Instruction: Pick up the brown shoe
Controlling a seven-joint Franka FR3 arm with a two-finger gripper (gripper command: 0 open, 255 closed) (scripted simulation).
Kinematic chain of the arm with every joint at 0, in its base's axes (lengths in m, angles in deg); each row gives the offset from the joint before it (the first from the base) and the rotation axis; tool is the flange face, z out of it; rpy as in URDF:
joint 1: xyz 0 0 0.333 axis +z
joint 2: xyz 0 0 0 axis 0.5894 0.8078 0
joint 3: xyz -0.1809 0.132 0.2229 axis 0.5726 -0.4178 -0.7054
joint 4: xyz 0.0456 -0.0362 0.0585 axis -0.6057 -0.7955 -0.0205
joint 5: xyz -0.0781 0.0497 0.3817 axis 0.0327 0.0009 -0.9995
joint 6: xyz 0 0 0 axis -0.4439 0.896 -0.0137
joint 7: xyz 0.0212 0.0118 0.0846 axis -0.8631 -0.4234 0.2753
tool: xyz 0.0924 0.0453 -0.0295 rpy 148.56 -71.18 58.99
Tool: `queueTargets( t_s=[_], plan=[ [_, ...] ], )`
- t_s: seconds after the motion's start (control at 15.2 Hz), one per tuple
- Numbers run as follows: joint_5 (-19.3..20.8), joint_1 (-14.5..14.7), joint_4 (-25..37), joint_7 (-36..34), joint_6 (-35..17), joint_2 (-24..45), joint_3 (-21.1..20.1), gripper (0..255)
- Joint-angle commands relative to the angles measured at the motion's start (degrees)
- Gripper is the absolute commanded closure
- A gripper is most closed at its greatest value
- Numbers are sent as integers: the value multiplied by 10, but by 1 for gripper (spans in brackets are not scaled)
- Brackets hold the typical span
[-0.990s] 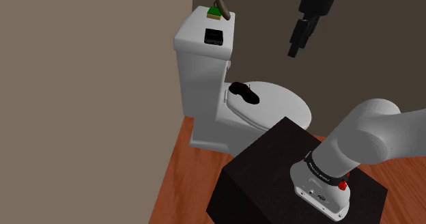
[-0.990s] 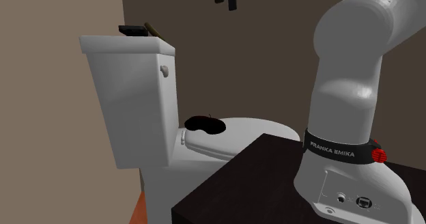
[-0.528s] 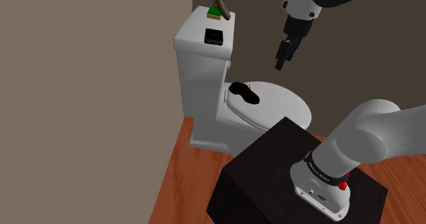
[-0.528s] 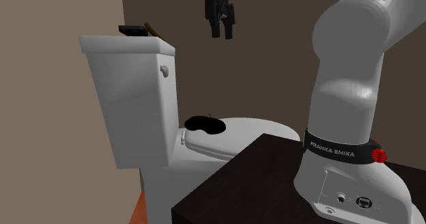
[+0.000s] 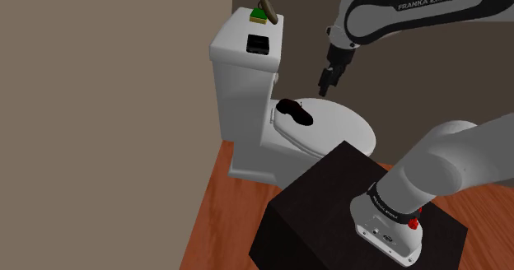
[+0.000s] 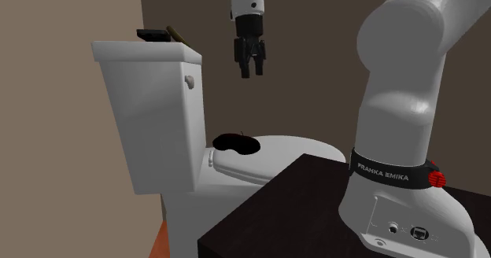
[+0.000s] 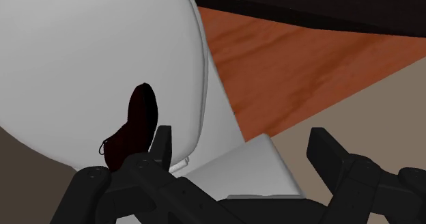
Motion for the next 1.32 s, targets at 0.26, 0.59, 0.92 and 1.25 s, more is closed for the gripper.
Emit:
queueTargets(
  t_s=[0.26, 0.59, 0.92, 1.25],
  plan=[
    [21, -17, -7, 11, -132, 116, 26, 0],
    [29, -30, 14, 24, -231, 229, 47, 0],
    [22, -41, 57, 44, -316, 348, 62, 0],
    [1, -60, 118, 69, -380, 468, 65, 0]
  ],
)
